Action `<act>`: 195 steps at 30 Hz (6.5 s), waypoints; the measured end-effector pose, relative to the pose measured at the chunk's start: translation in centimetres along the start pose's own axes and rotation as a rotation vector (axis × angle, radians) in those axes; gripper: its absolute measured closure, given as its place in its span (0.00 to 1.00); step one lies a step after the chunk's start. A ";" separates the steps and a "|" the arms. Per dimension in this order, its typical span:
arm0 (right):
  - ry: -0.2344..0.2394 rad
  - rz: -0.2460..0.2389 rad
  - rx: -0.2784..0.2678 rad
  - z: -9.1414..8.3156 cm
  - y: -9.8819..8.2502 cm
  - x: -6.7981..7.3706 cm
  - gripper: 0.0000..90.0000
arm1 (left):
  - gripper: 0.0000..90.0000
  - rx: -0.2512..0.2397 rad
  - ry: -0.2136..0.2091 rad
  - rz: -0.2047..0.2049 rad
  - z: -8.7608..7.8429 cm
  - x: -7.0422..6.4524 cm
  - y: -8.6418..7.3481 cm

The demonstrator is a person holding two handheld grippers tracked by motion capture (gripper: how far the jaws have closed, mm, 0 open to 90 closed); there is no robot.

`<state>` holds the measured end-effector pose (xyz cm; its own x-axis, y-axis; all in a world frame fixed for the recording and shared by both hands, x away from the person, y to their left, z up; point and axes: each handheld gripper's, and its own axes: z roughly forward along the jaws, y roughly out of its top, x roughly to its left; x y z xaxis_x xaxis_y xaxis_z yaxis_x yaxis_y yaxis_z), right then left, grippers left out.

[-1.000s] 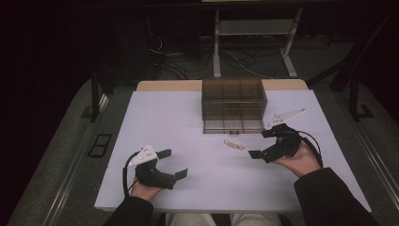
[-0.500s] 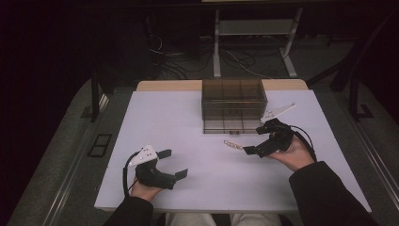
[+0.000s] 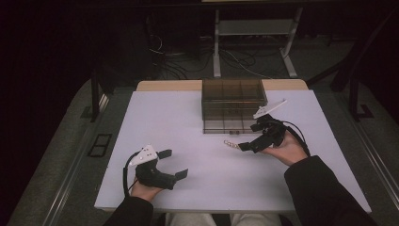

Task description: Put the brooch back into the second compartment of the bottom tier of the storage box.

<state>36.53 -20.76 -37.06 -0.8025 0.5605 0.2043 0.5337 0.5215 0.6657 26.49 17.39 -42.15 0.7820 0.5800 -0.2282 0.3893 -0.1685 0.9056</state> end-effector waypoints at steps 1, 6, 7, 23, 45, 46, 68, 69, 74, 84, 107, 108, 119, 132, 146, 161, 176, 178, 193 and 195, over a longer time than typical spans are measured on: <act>0.000 -0.002 0.002 0.1 0.0 -0.1 0.00 | 0.00 0.000 0.000 0.000 0.0 0.0 0.0; 0.005 -0.001 0.012 0.6 0.2 -0.3 0.00 | 0.00 0.001 0.000 0.002 0.0 0.0 0.0; 0.007 -0.002 0.015 0.9 0.3 -0.5 0.00 | 0.00 0.001 0.000 0.002 0.0 0.0 0.0; 0.021 -0.025 0.051 3.0 0.5 -1.0 0.00 | 0.00 0.004 -0.001 0.002 0.0 0.1 0.0; 0.048 -0.056 0.124 6.6 0.8 -1.2 0.00 | 0.00 0.011 -0.006 0.008 0.1 0.1 0.0; 0.048 -0.053 0.131 6.7 0.7 -1.2 0.00 | 0.00 0.012 -0.007 0.009 0.1 0.1 0.0; 0.028 -0.114 0.186 8.0 0.2 -1.9 0.32 | 0.00 0.014 -0.011 0.008 0.2 0.0 0.0; 0.028 -0.114 0.186 8.0 0.2 -1.9 0.32 | 0.00 0.015 -0.012 0.008 0.2 0.0 0.0; 0.006 -0.123 0.197 8.0 0.1 -2.0 0.44 | 0.00 0.014 -0.011 0.006 0.2 0.0 0.0; -0.010 -0.132 0.201 7.9 0.1 -2.2 0.60 | 0.00 0.017 -0.011 0.007 0.2 -0.1 0.0; -0.052 -0.170 0.209 8.0 -0.1 -2.0 0.79 | 0.00 0.018 -0.010 0.004 0.3 -0.1 0.0; -0.045 -0.165 0.209 8.0 -0.1 -2.1 0.80 | 0.00 0.019 -0.012 0.005 0.3 -0.1 0.0; -0.019 -0.145 0.219 7.8 0.0 -2.5 0.87 | 0.00 0.021 -0.011 0.007 0.4 -0.1 0.0; 0.014 -0.116 0.214 7.0 0.5 -3.1 0.88 | 0.00 0.023 -0.011 0.007 0.4 -0.1 0.0; 0.012 -0.113 0.196 6.2 1.4 -3.2 0.87 | 0.00 0.021 -0.013 0.008 0.4 -0.1 0.0; 0.006 -0.118 0.189 5.8 2.2 -3.8 0.88 | 0.00 0.021 -0.012 0.006 0.4 0.0 0.0; -0.010 -0.129 0.181 5.0 3.6 -4.1 0.87 | 0.00 0.024 -0.013 0.009 0.4 0.0 0.0; -0.015 -0.133 0.183 4.9 3.8 -4.1 0.87 | 0.00 0.024 -0.013 0.008 0.4 0.0 0.0; -0.027 -0.153 0.177 4.5 5.7 -4.4 0.87 | 0.00 0.018 -0.014 0.003 0.3 0.0 0.0; -0.030 -0.153 0.177 4.5 5.8 -4.5 0.87 | 0.00 0.019 -0.015 0.004 0.3 0.0 0.0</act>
<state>44.48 -17.37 -37.30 -0.8709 0.4835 0.0878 0.4470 0.7054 0.5501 26.59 17.14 -42.29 0.7904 0.5677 -0.2303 0.3955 -0.1856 0.8995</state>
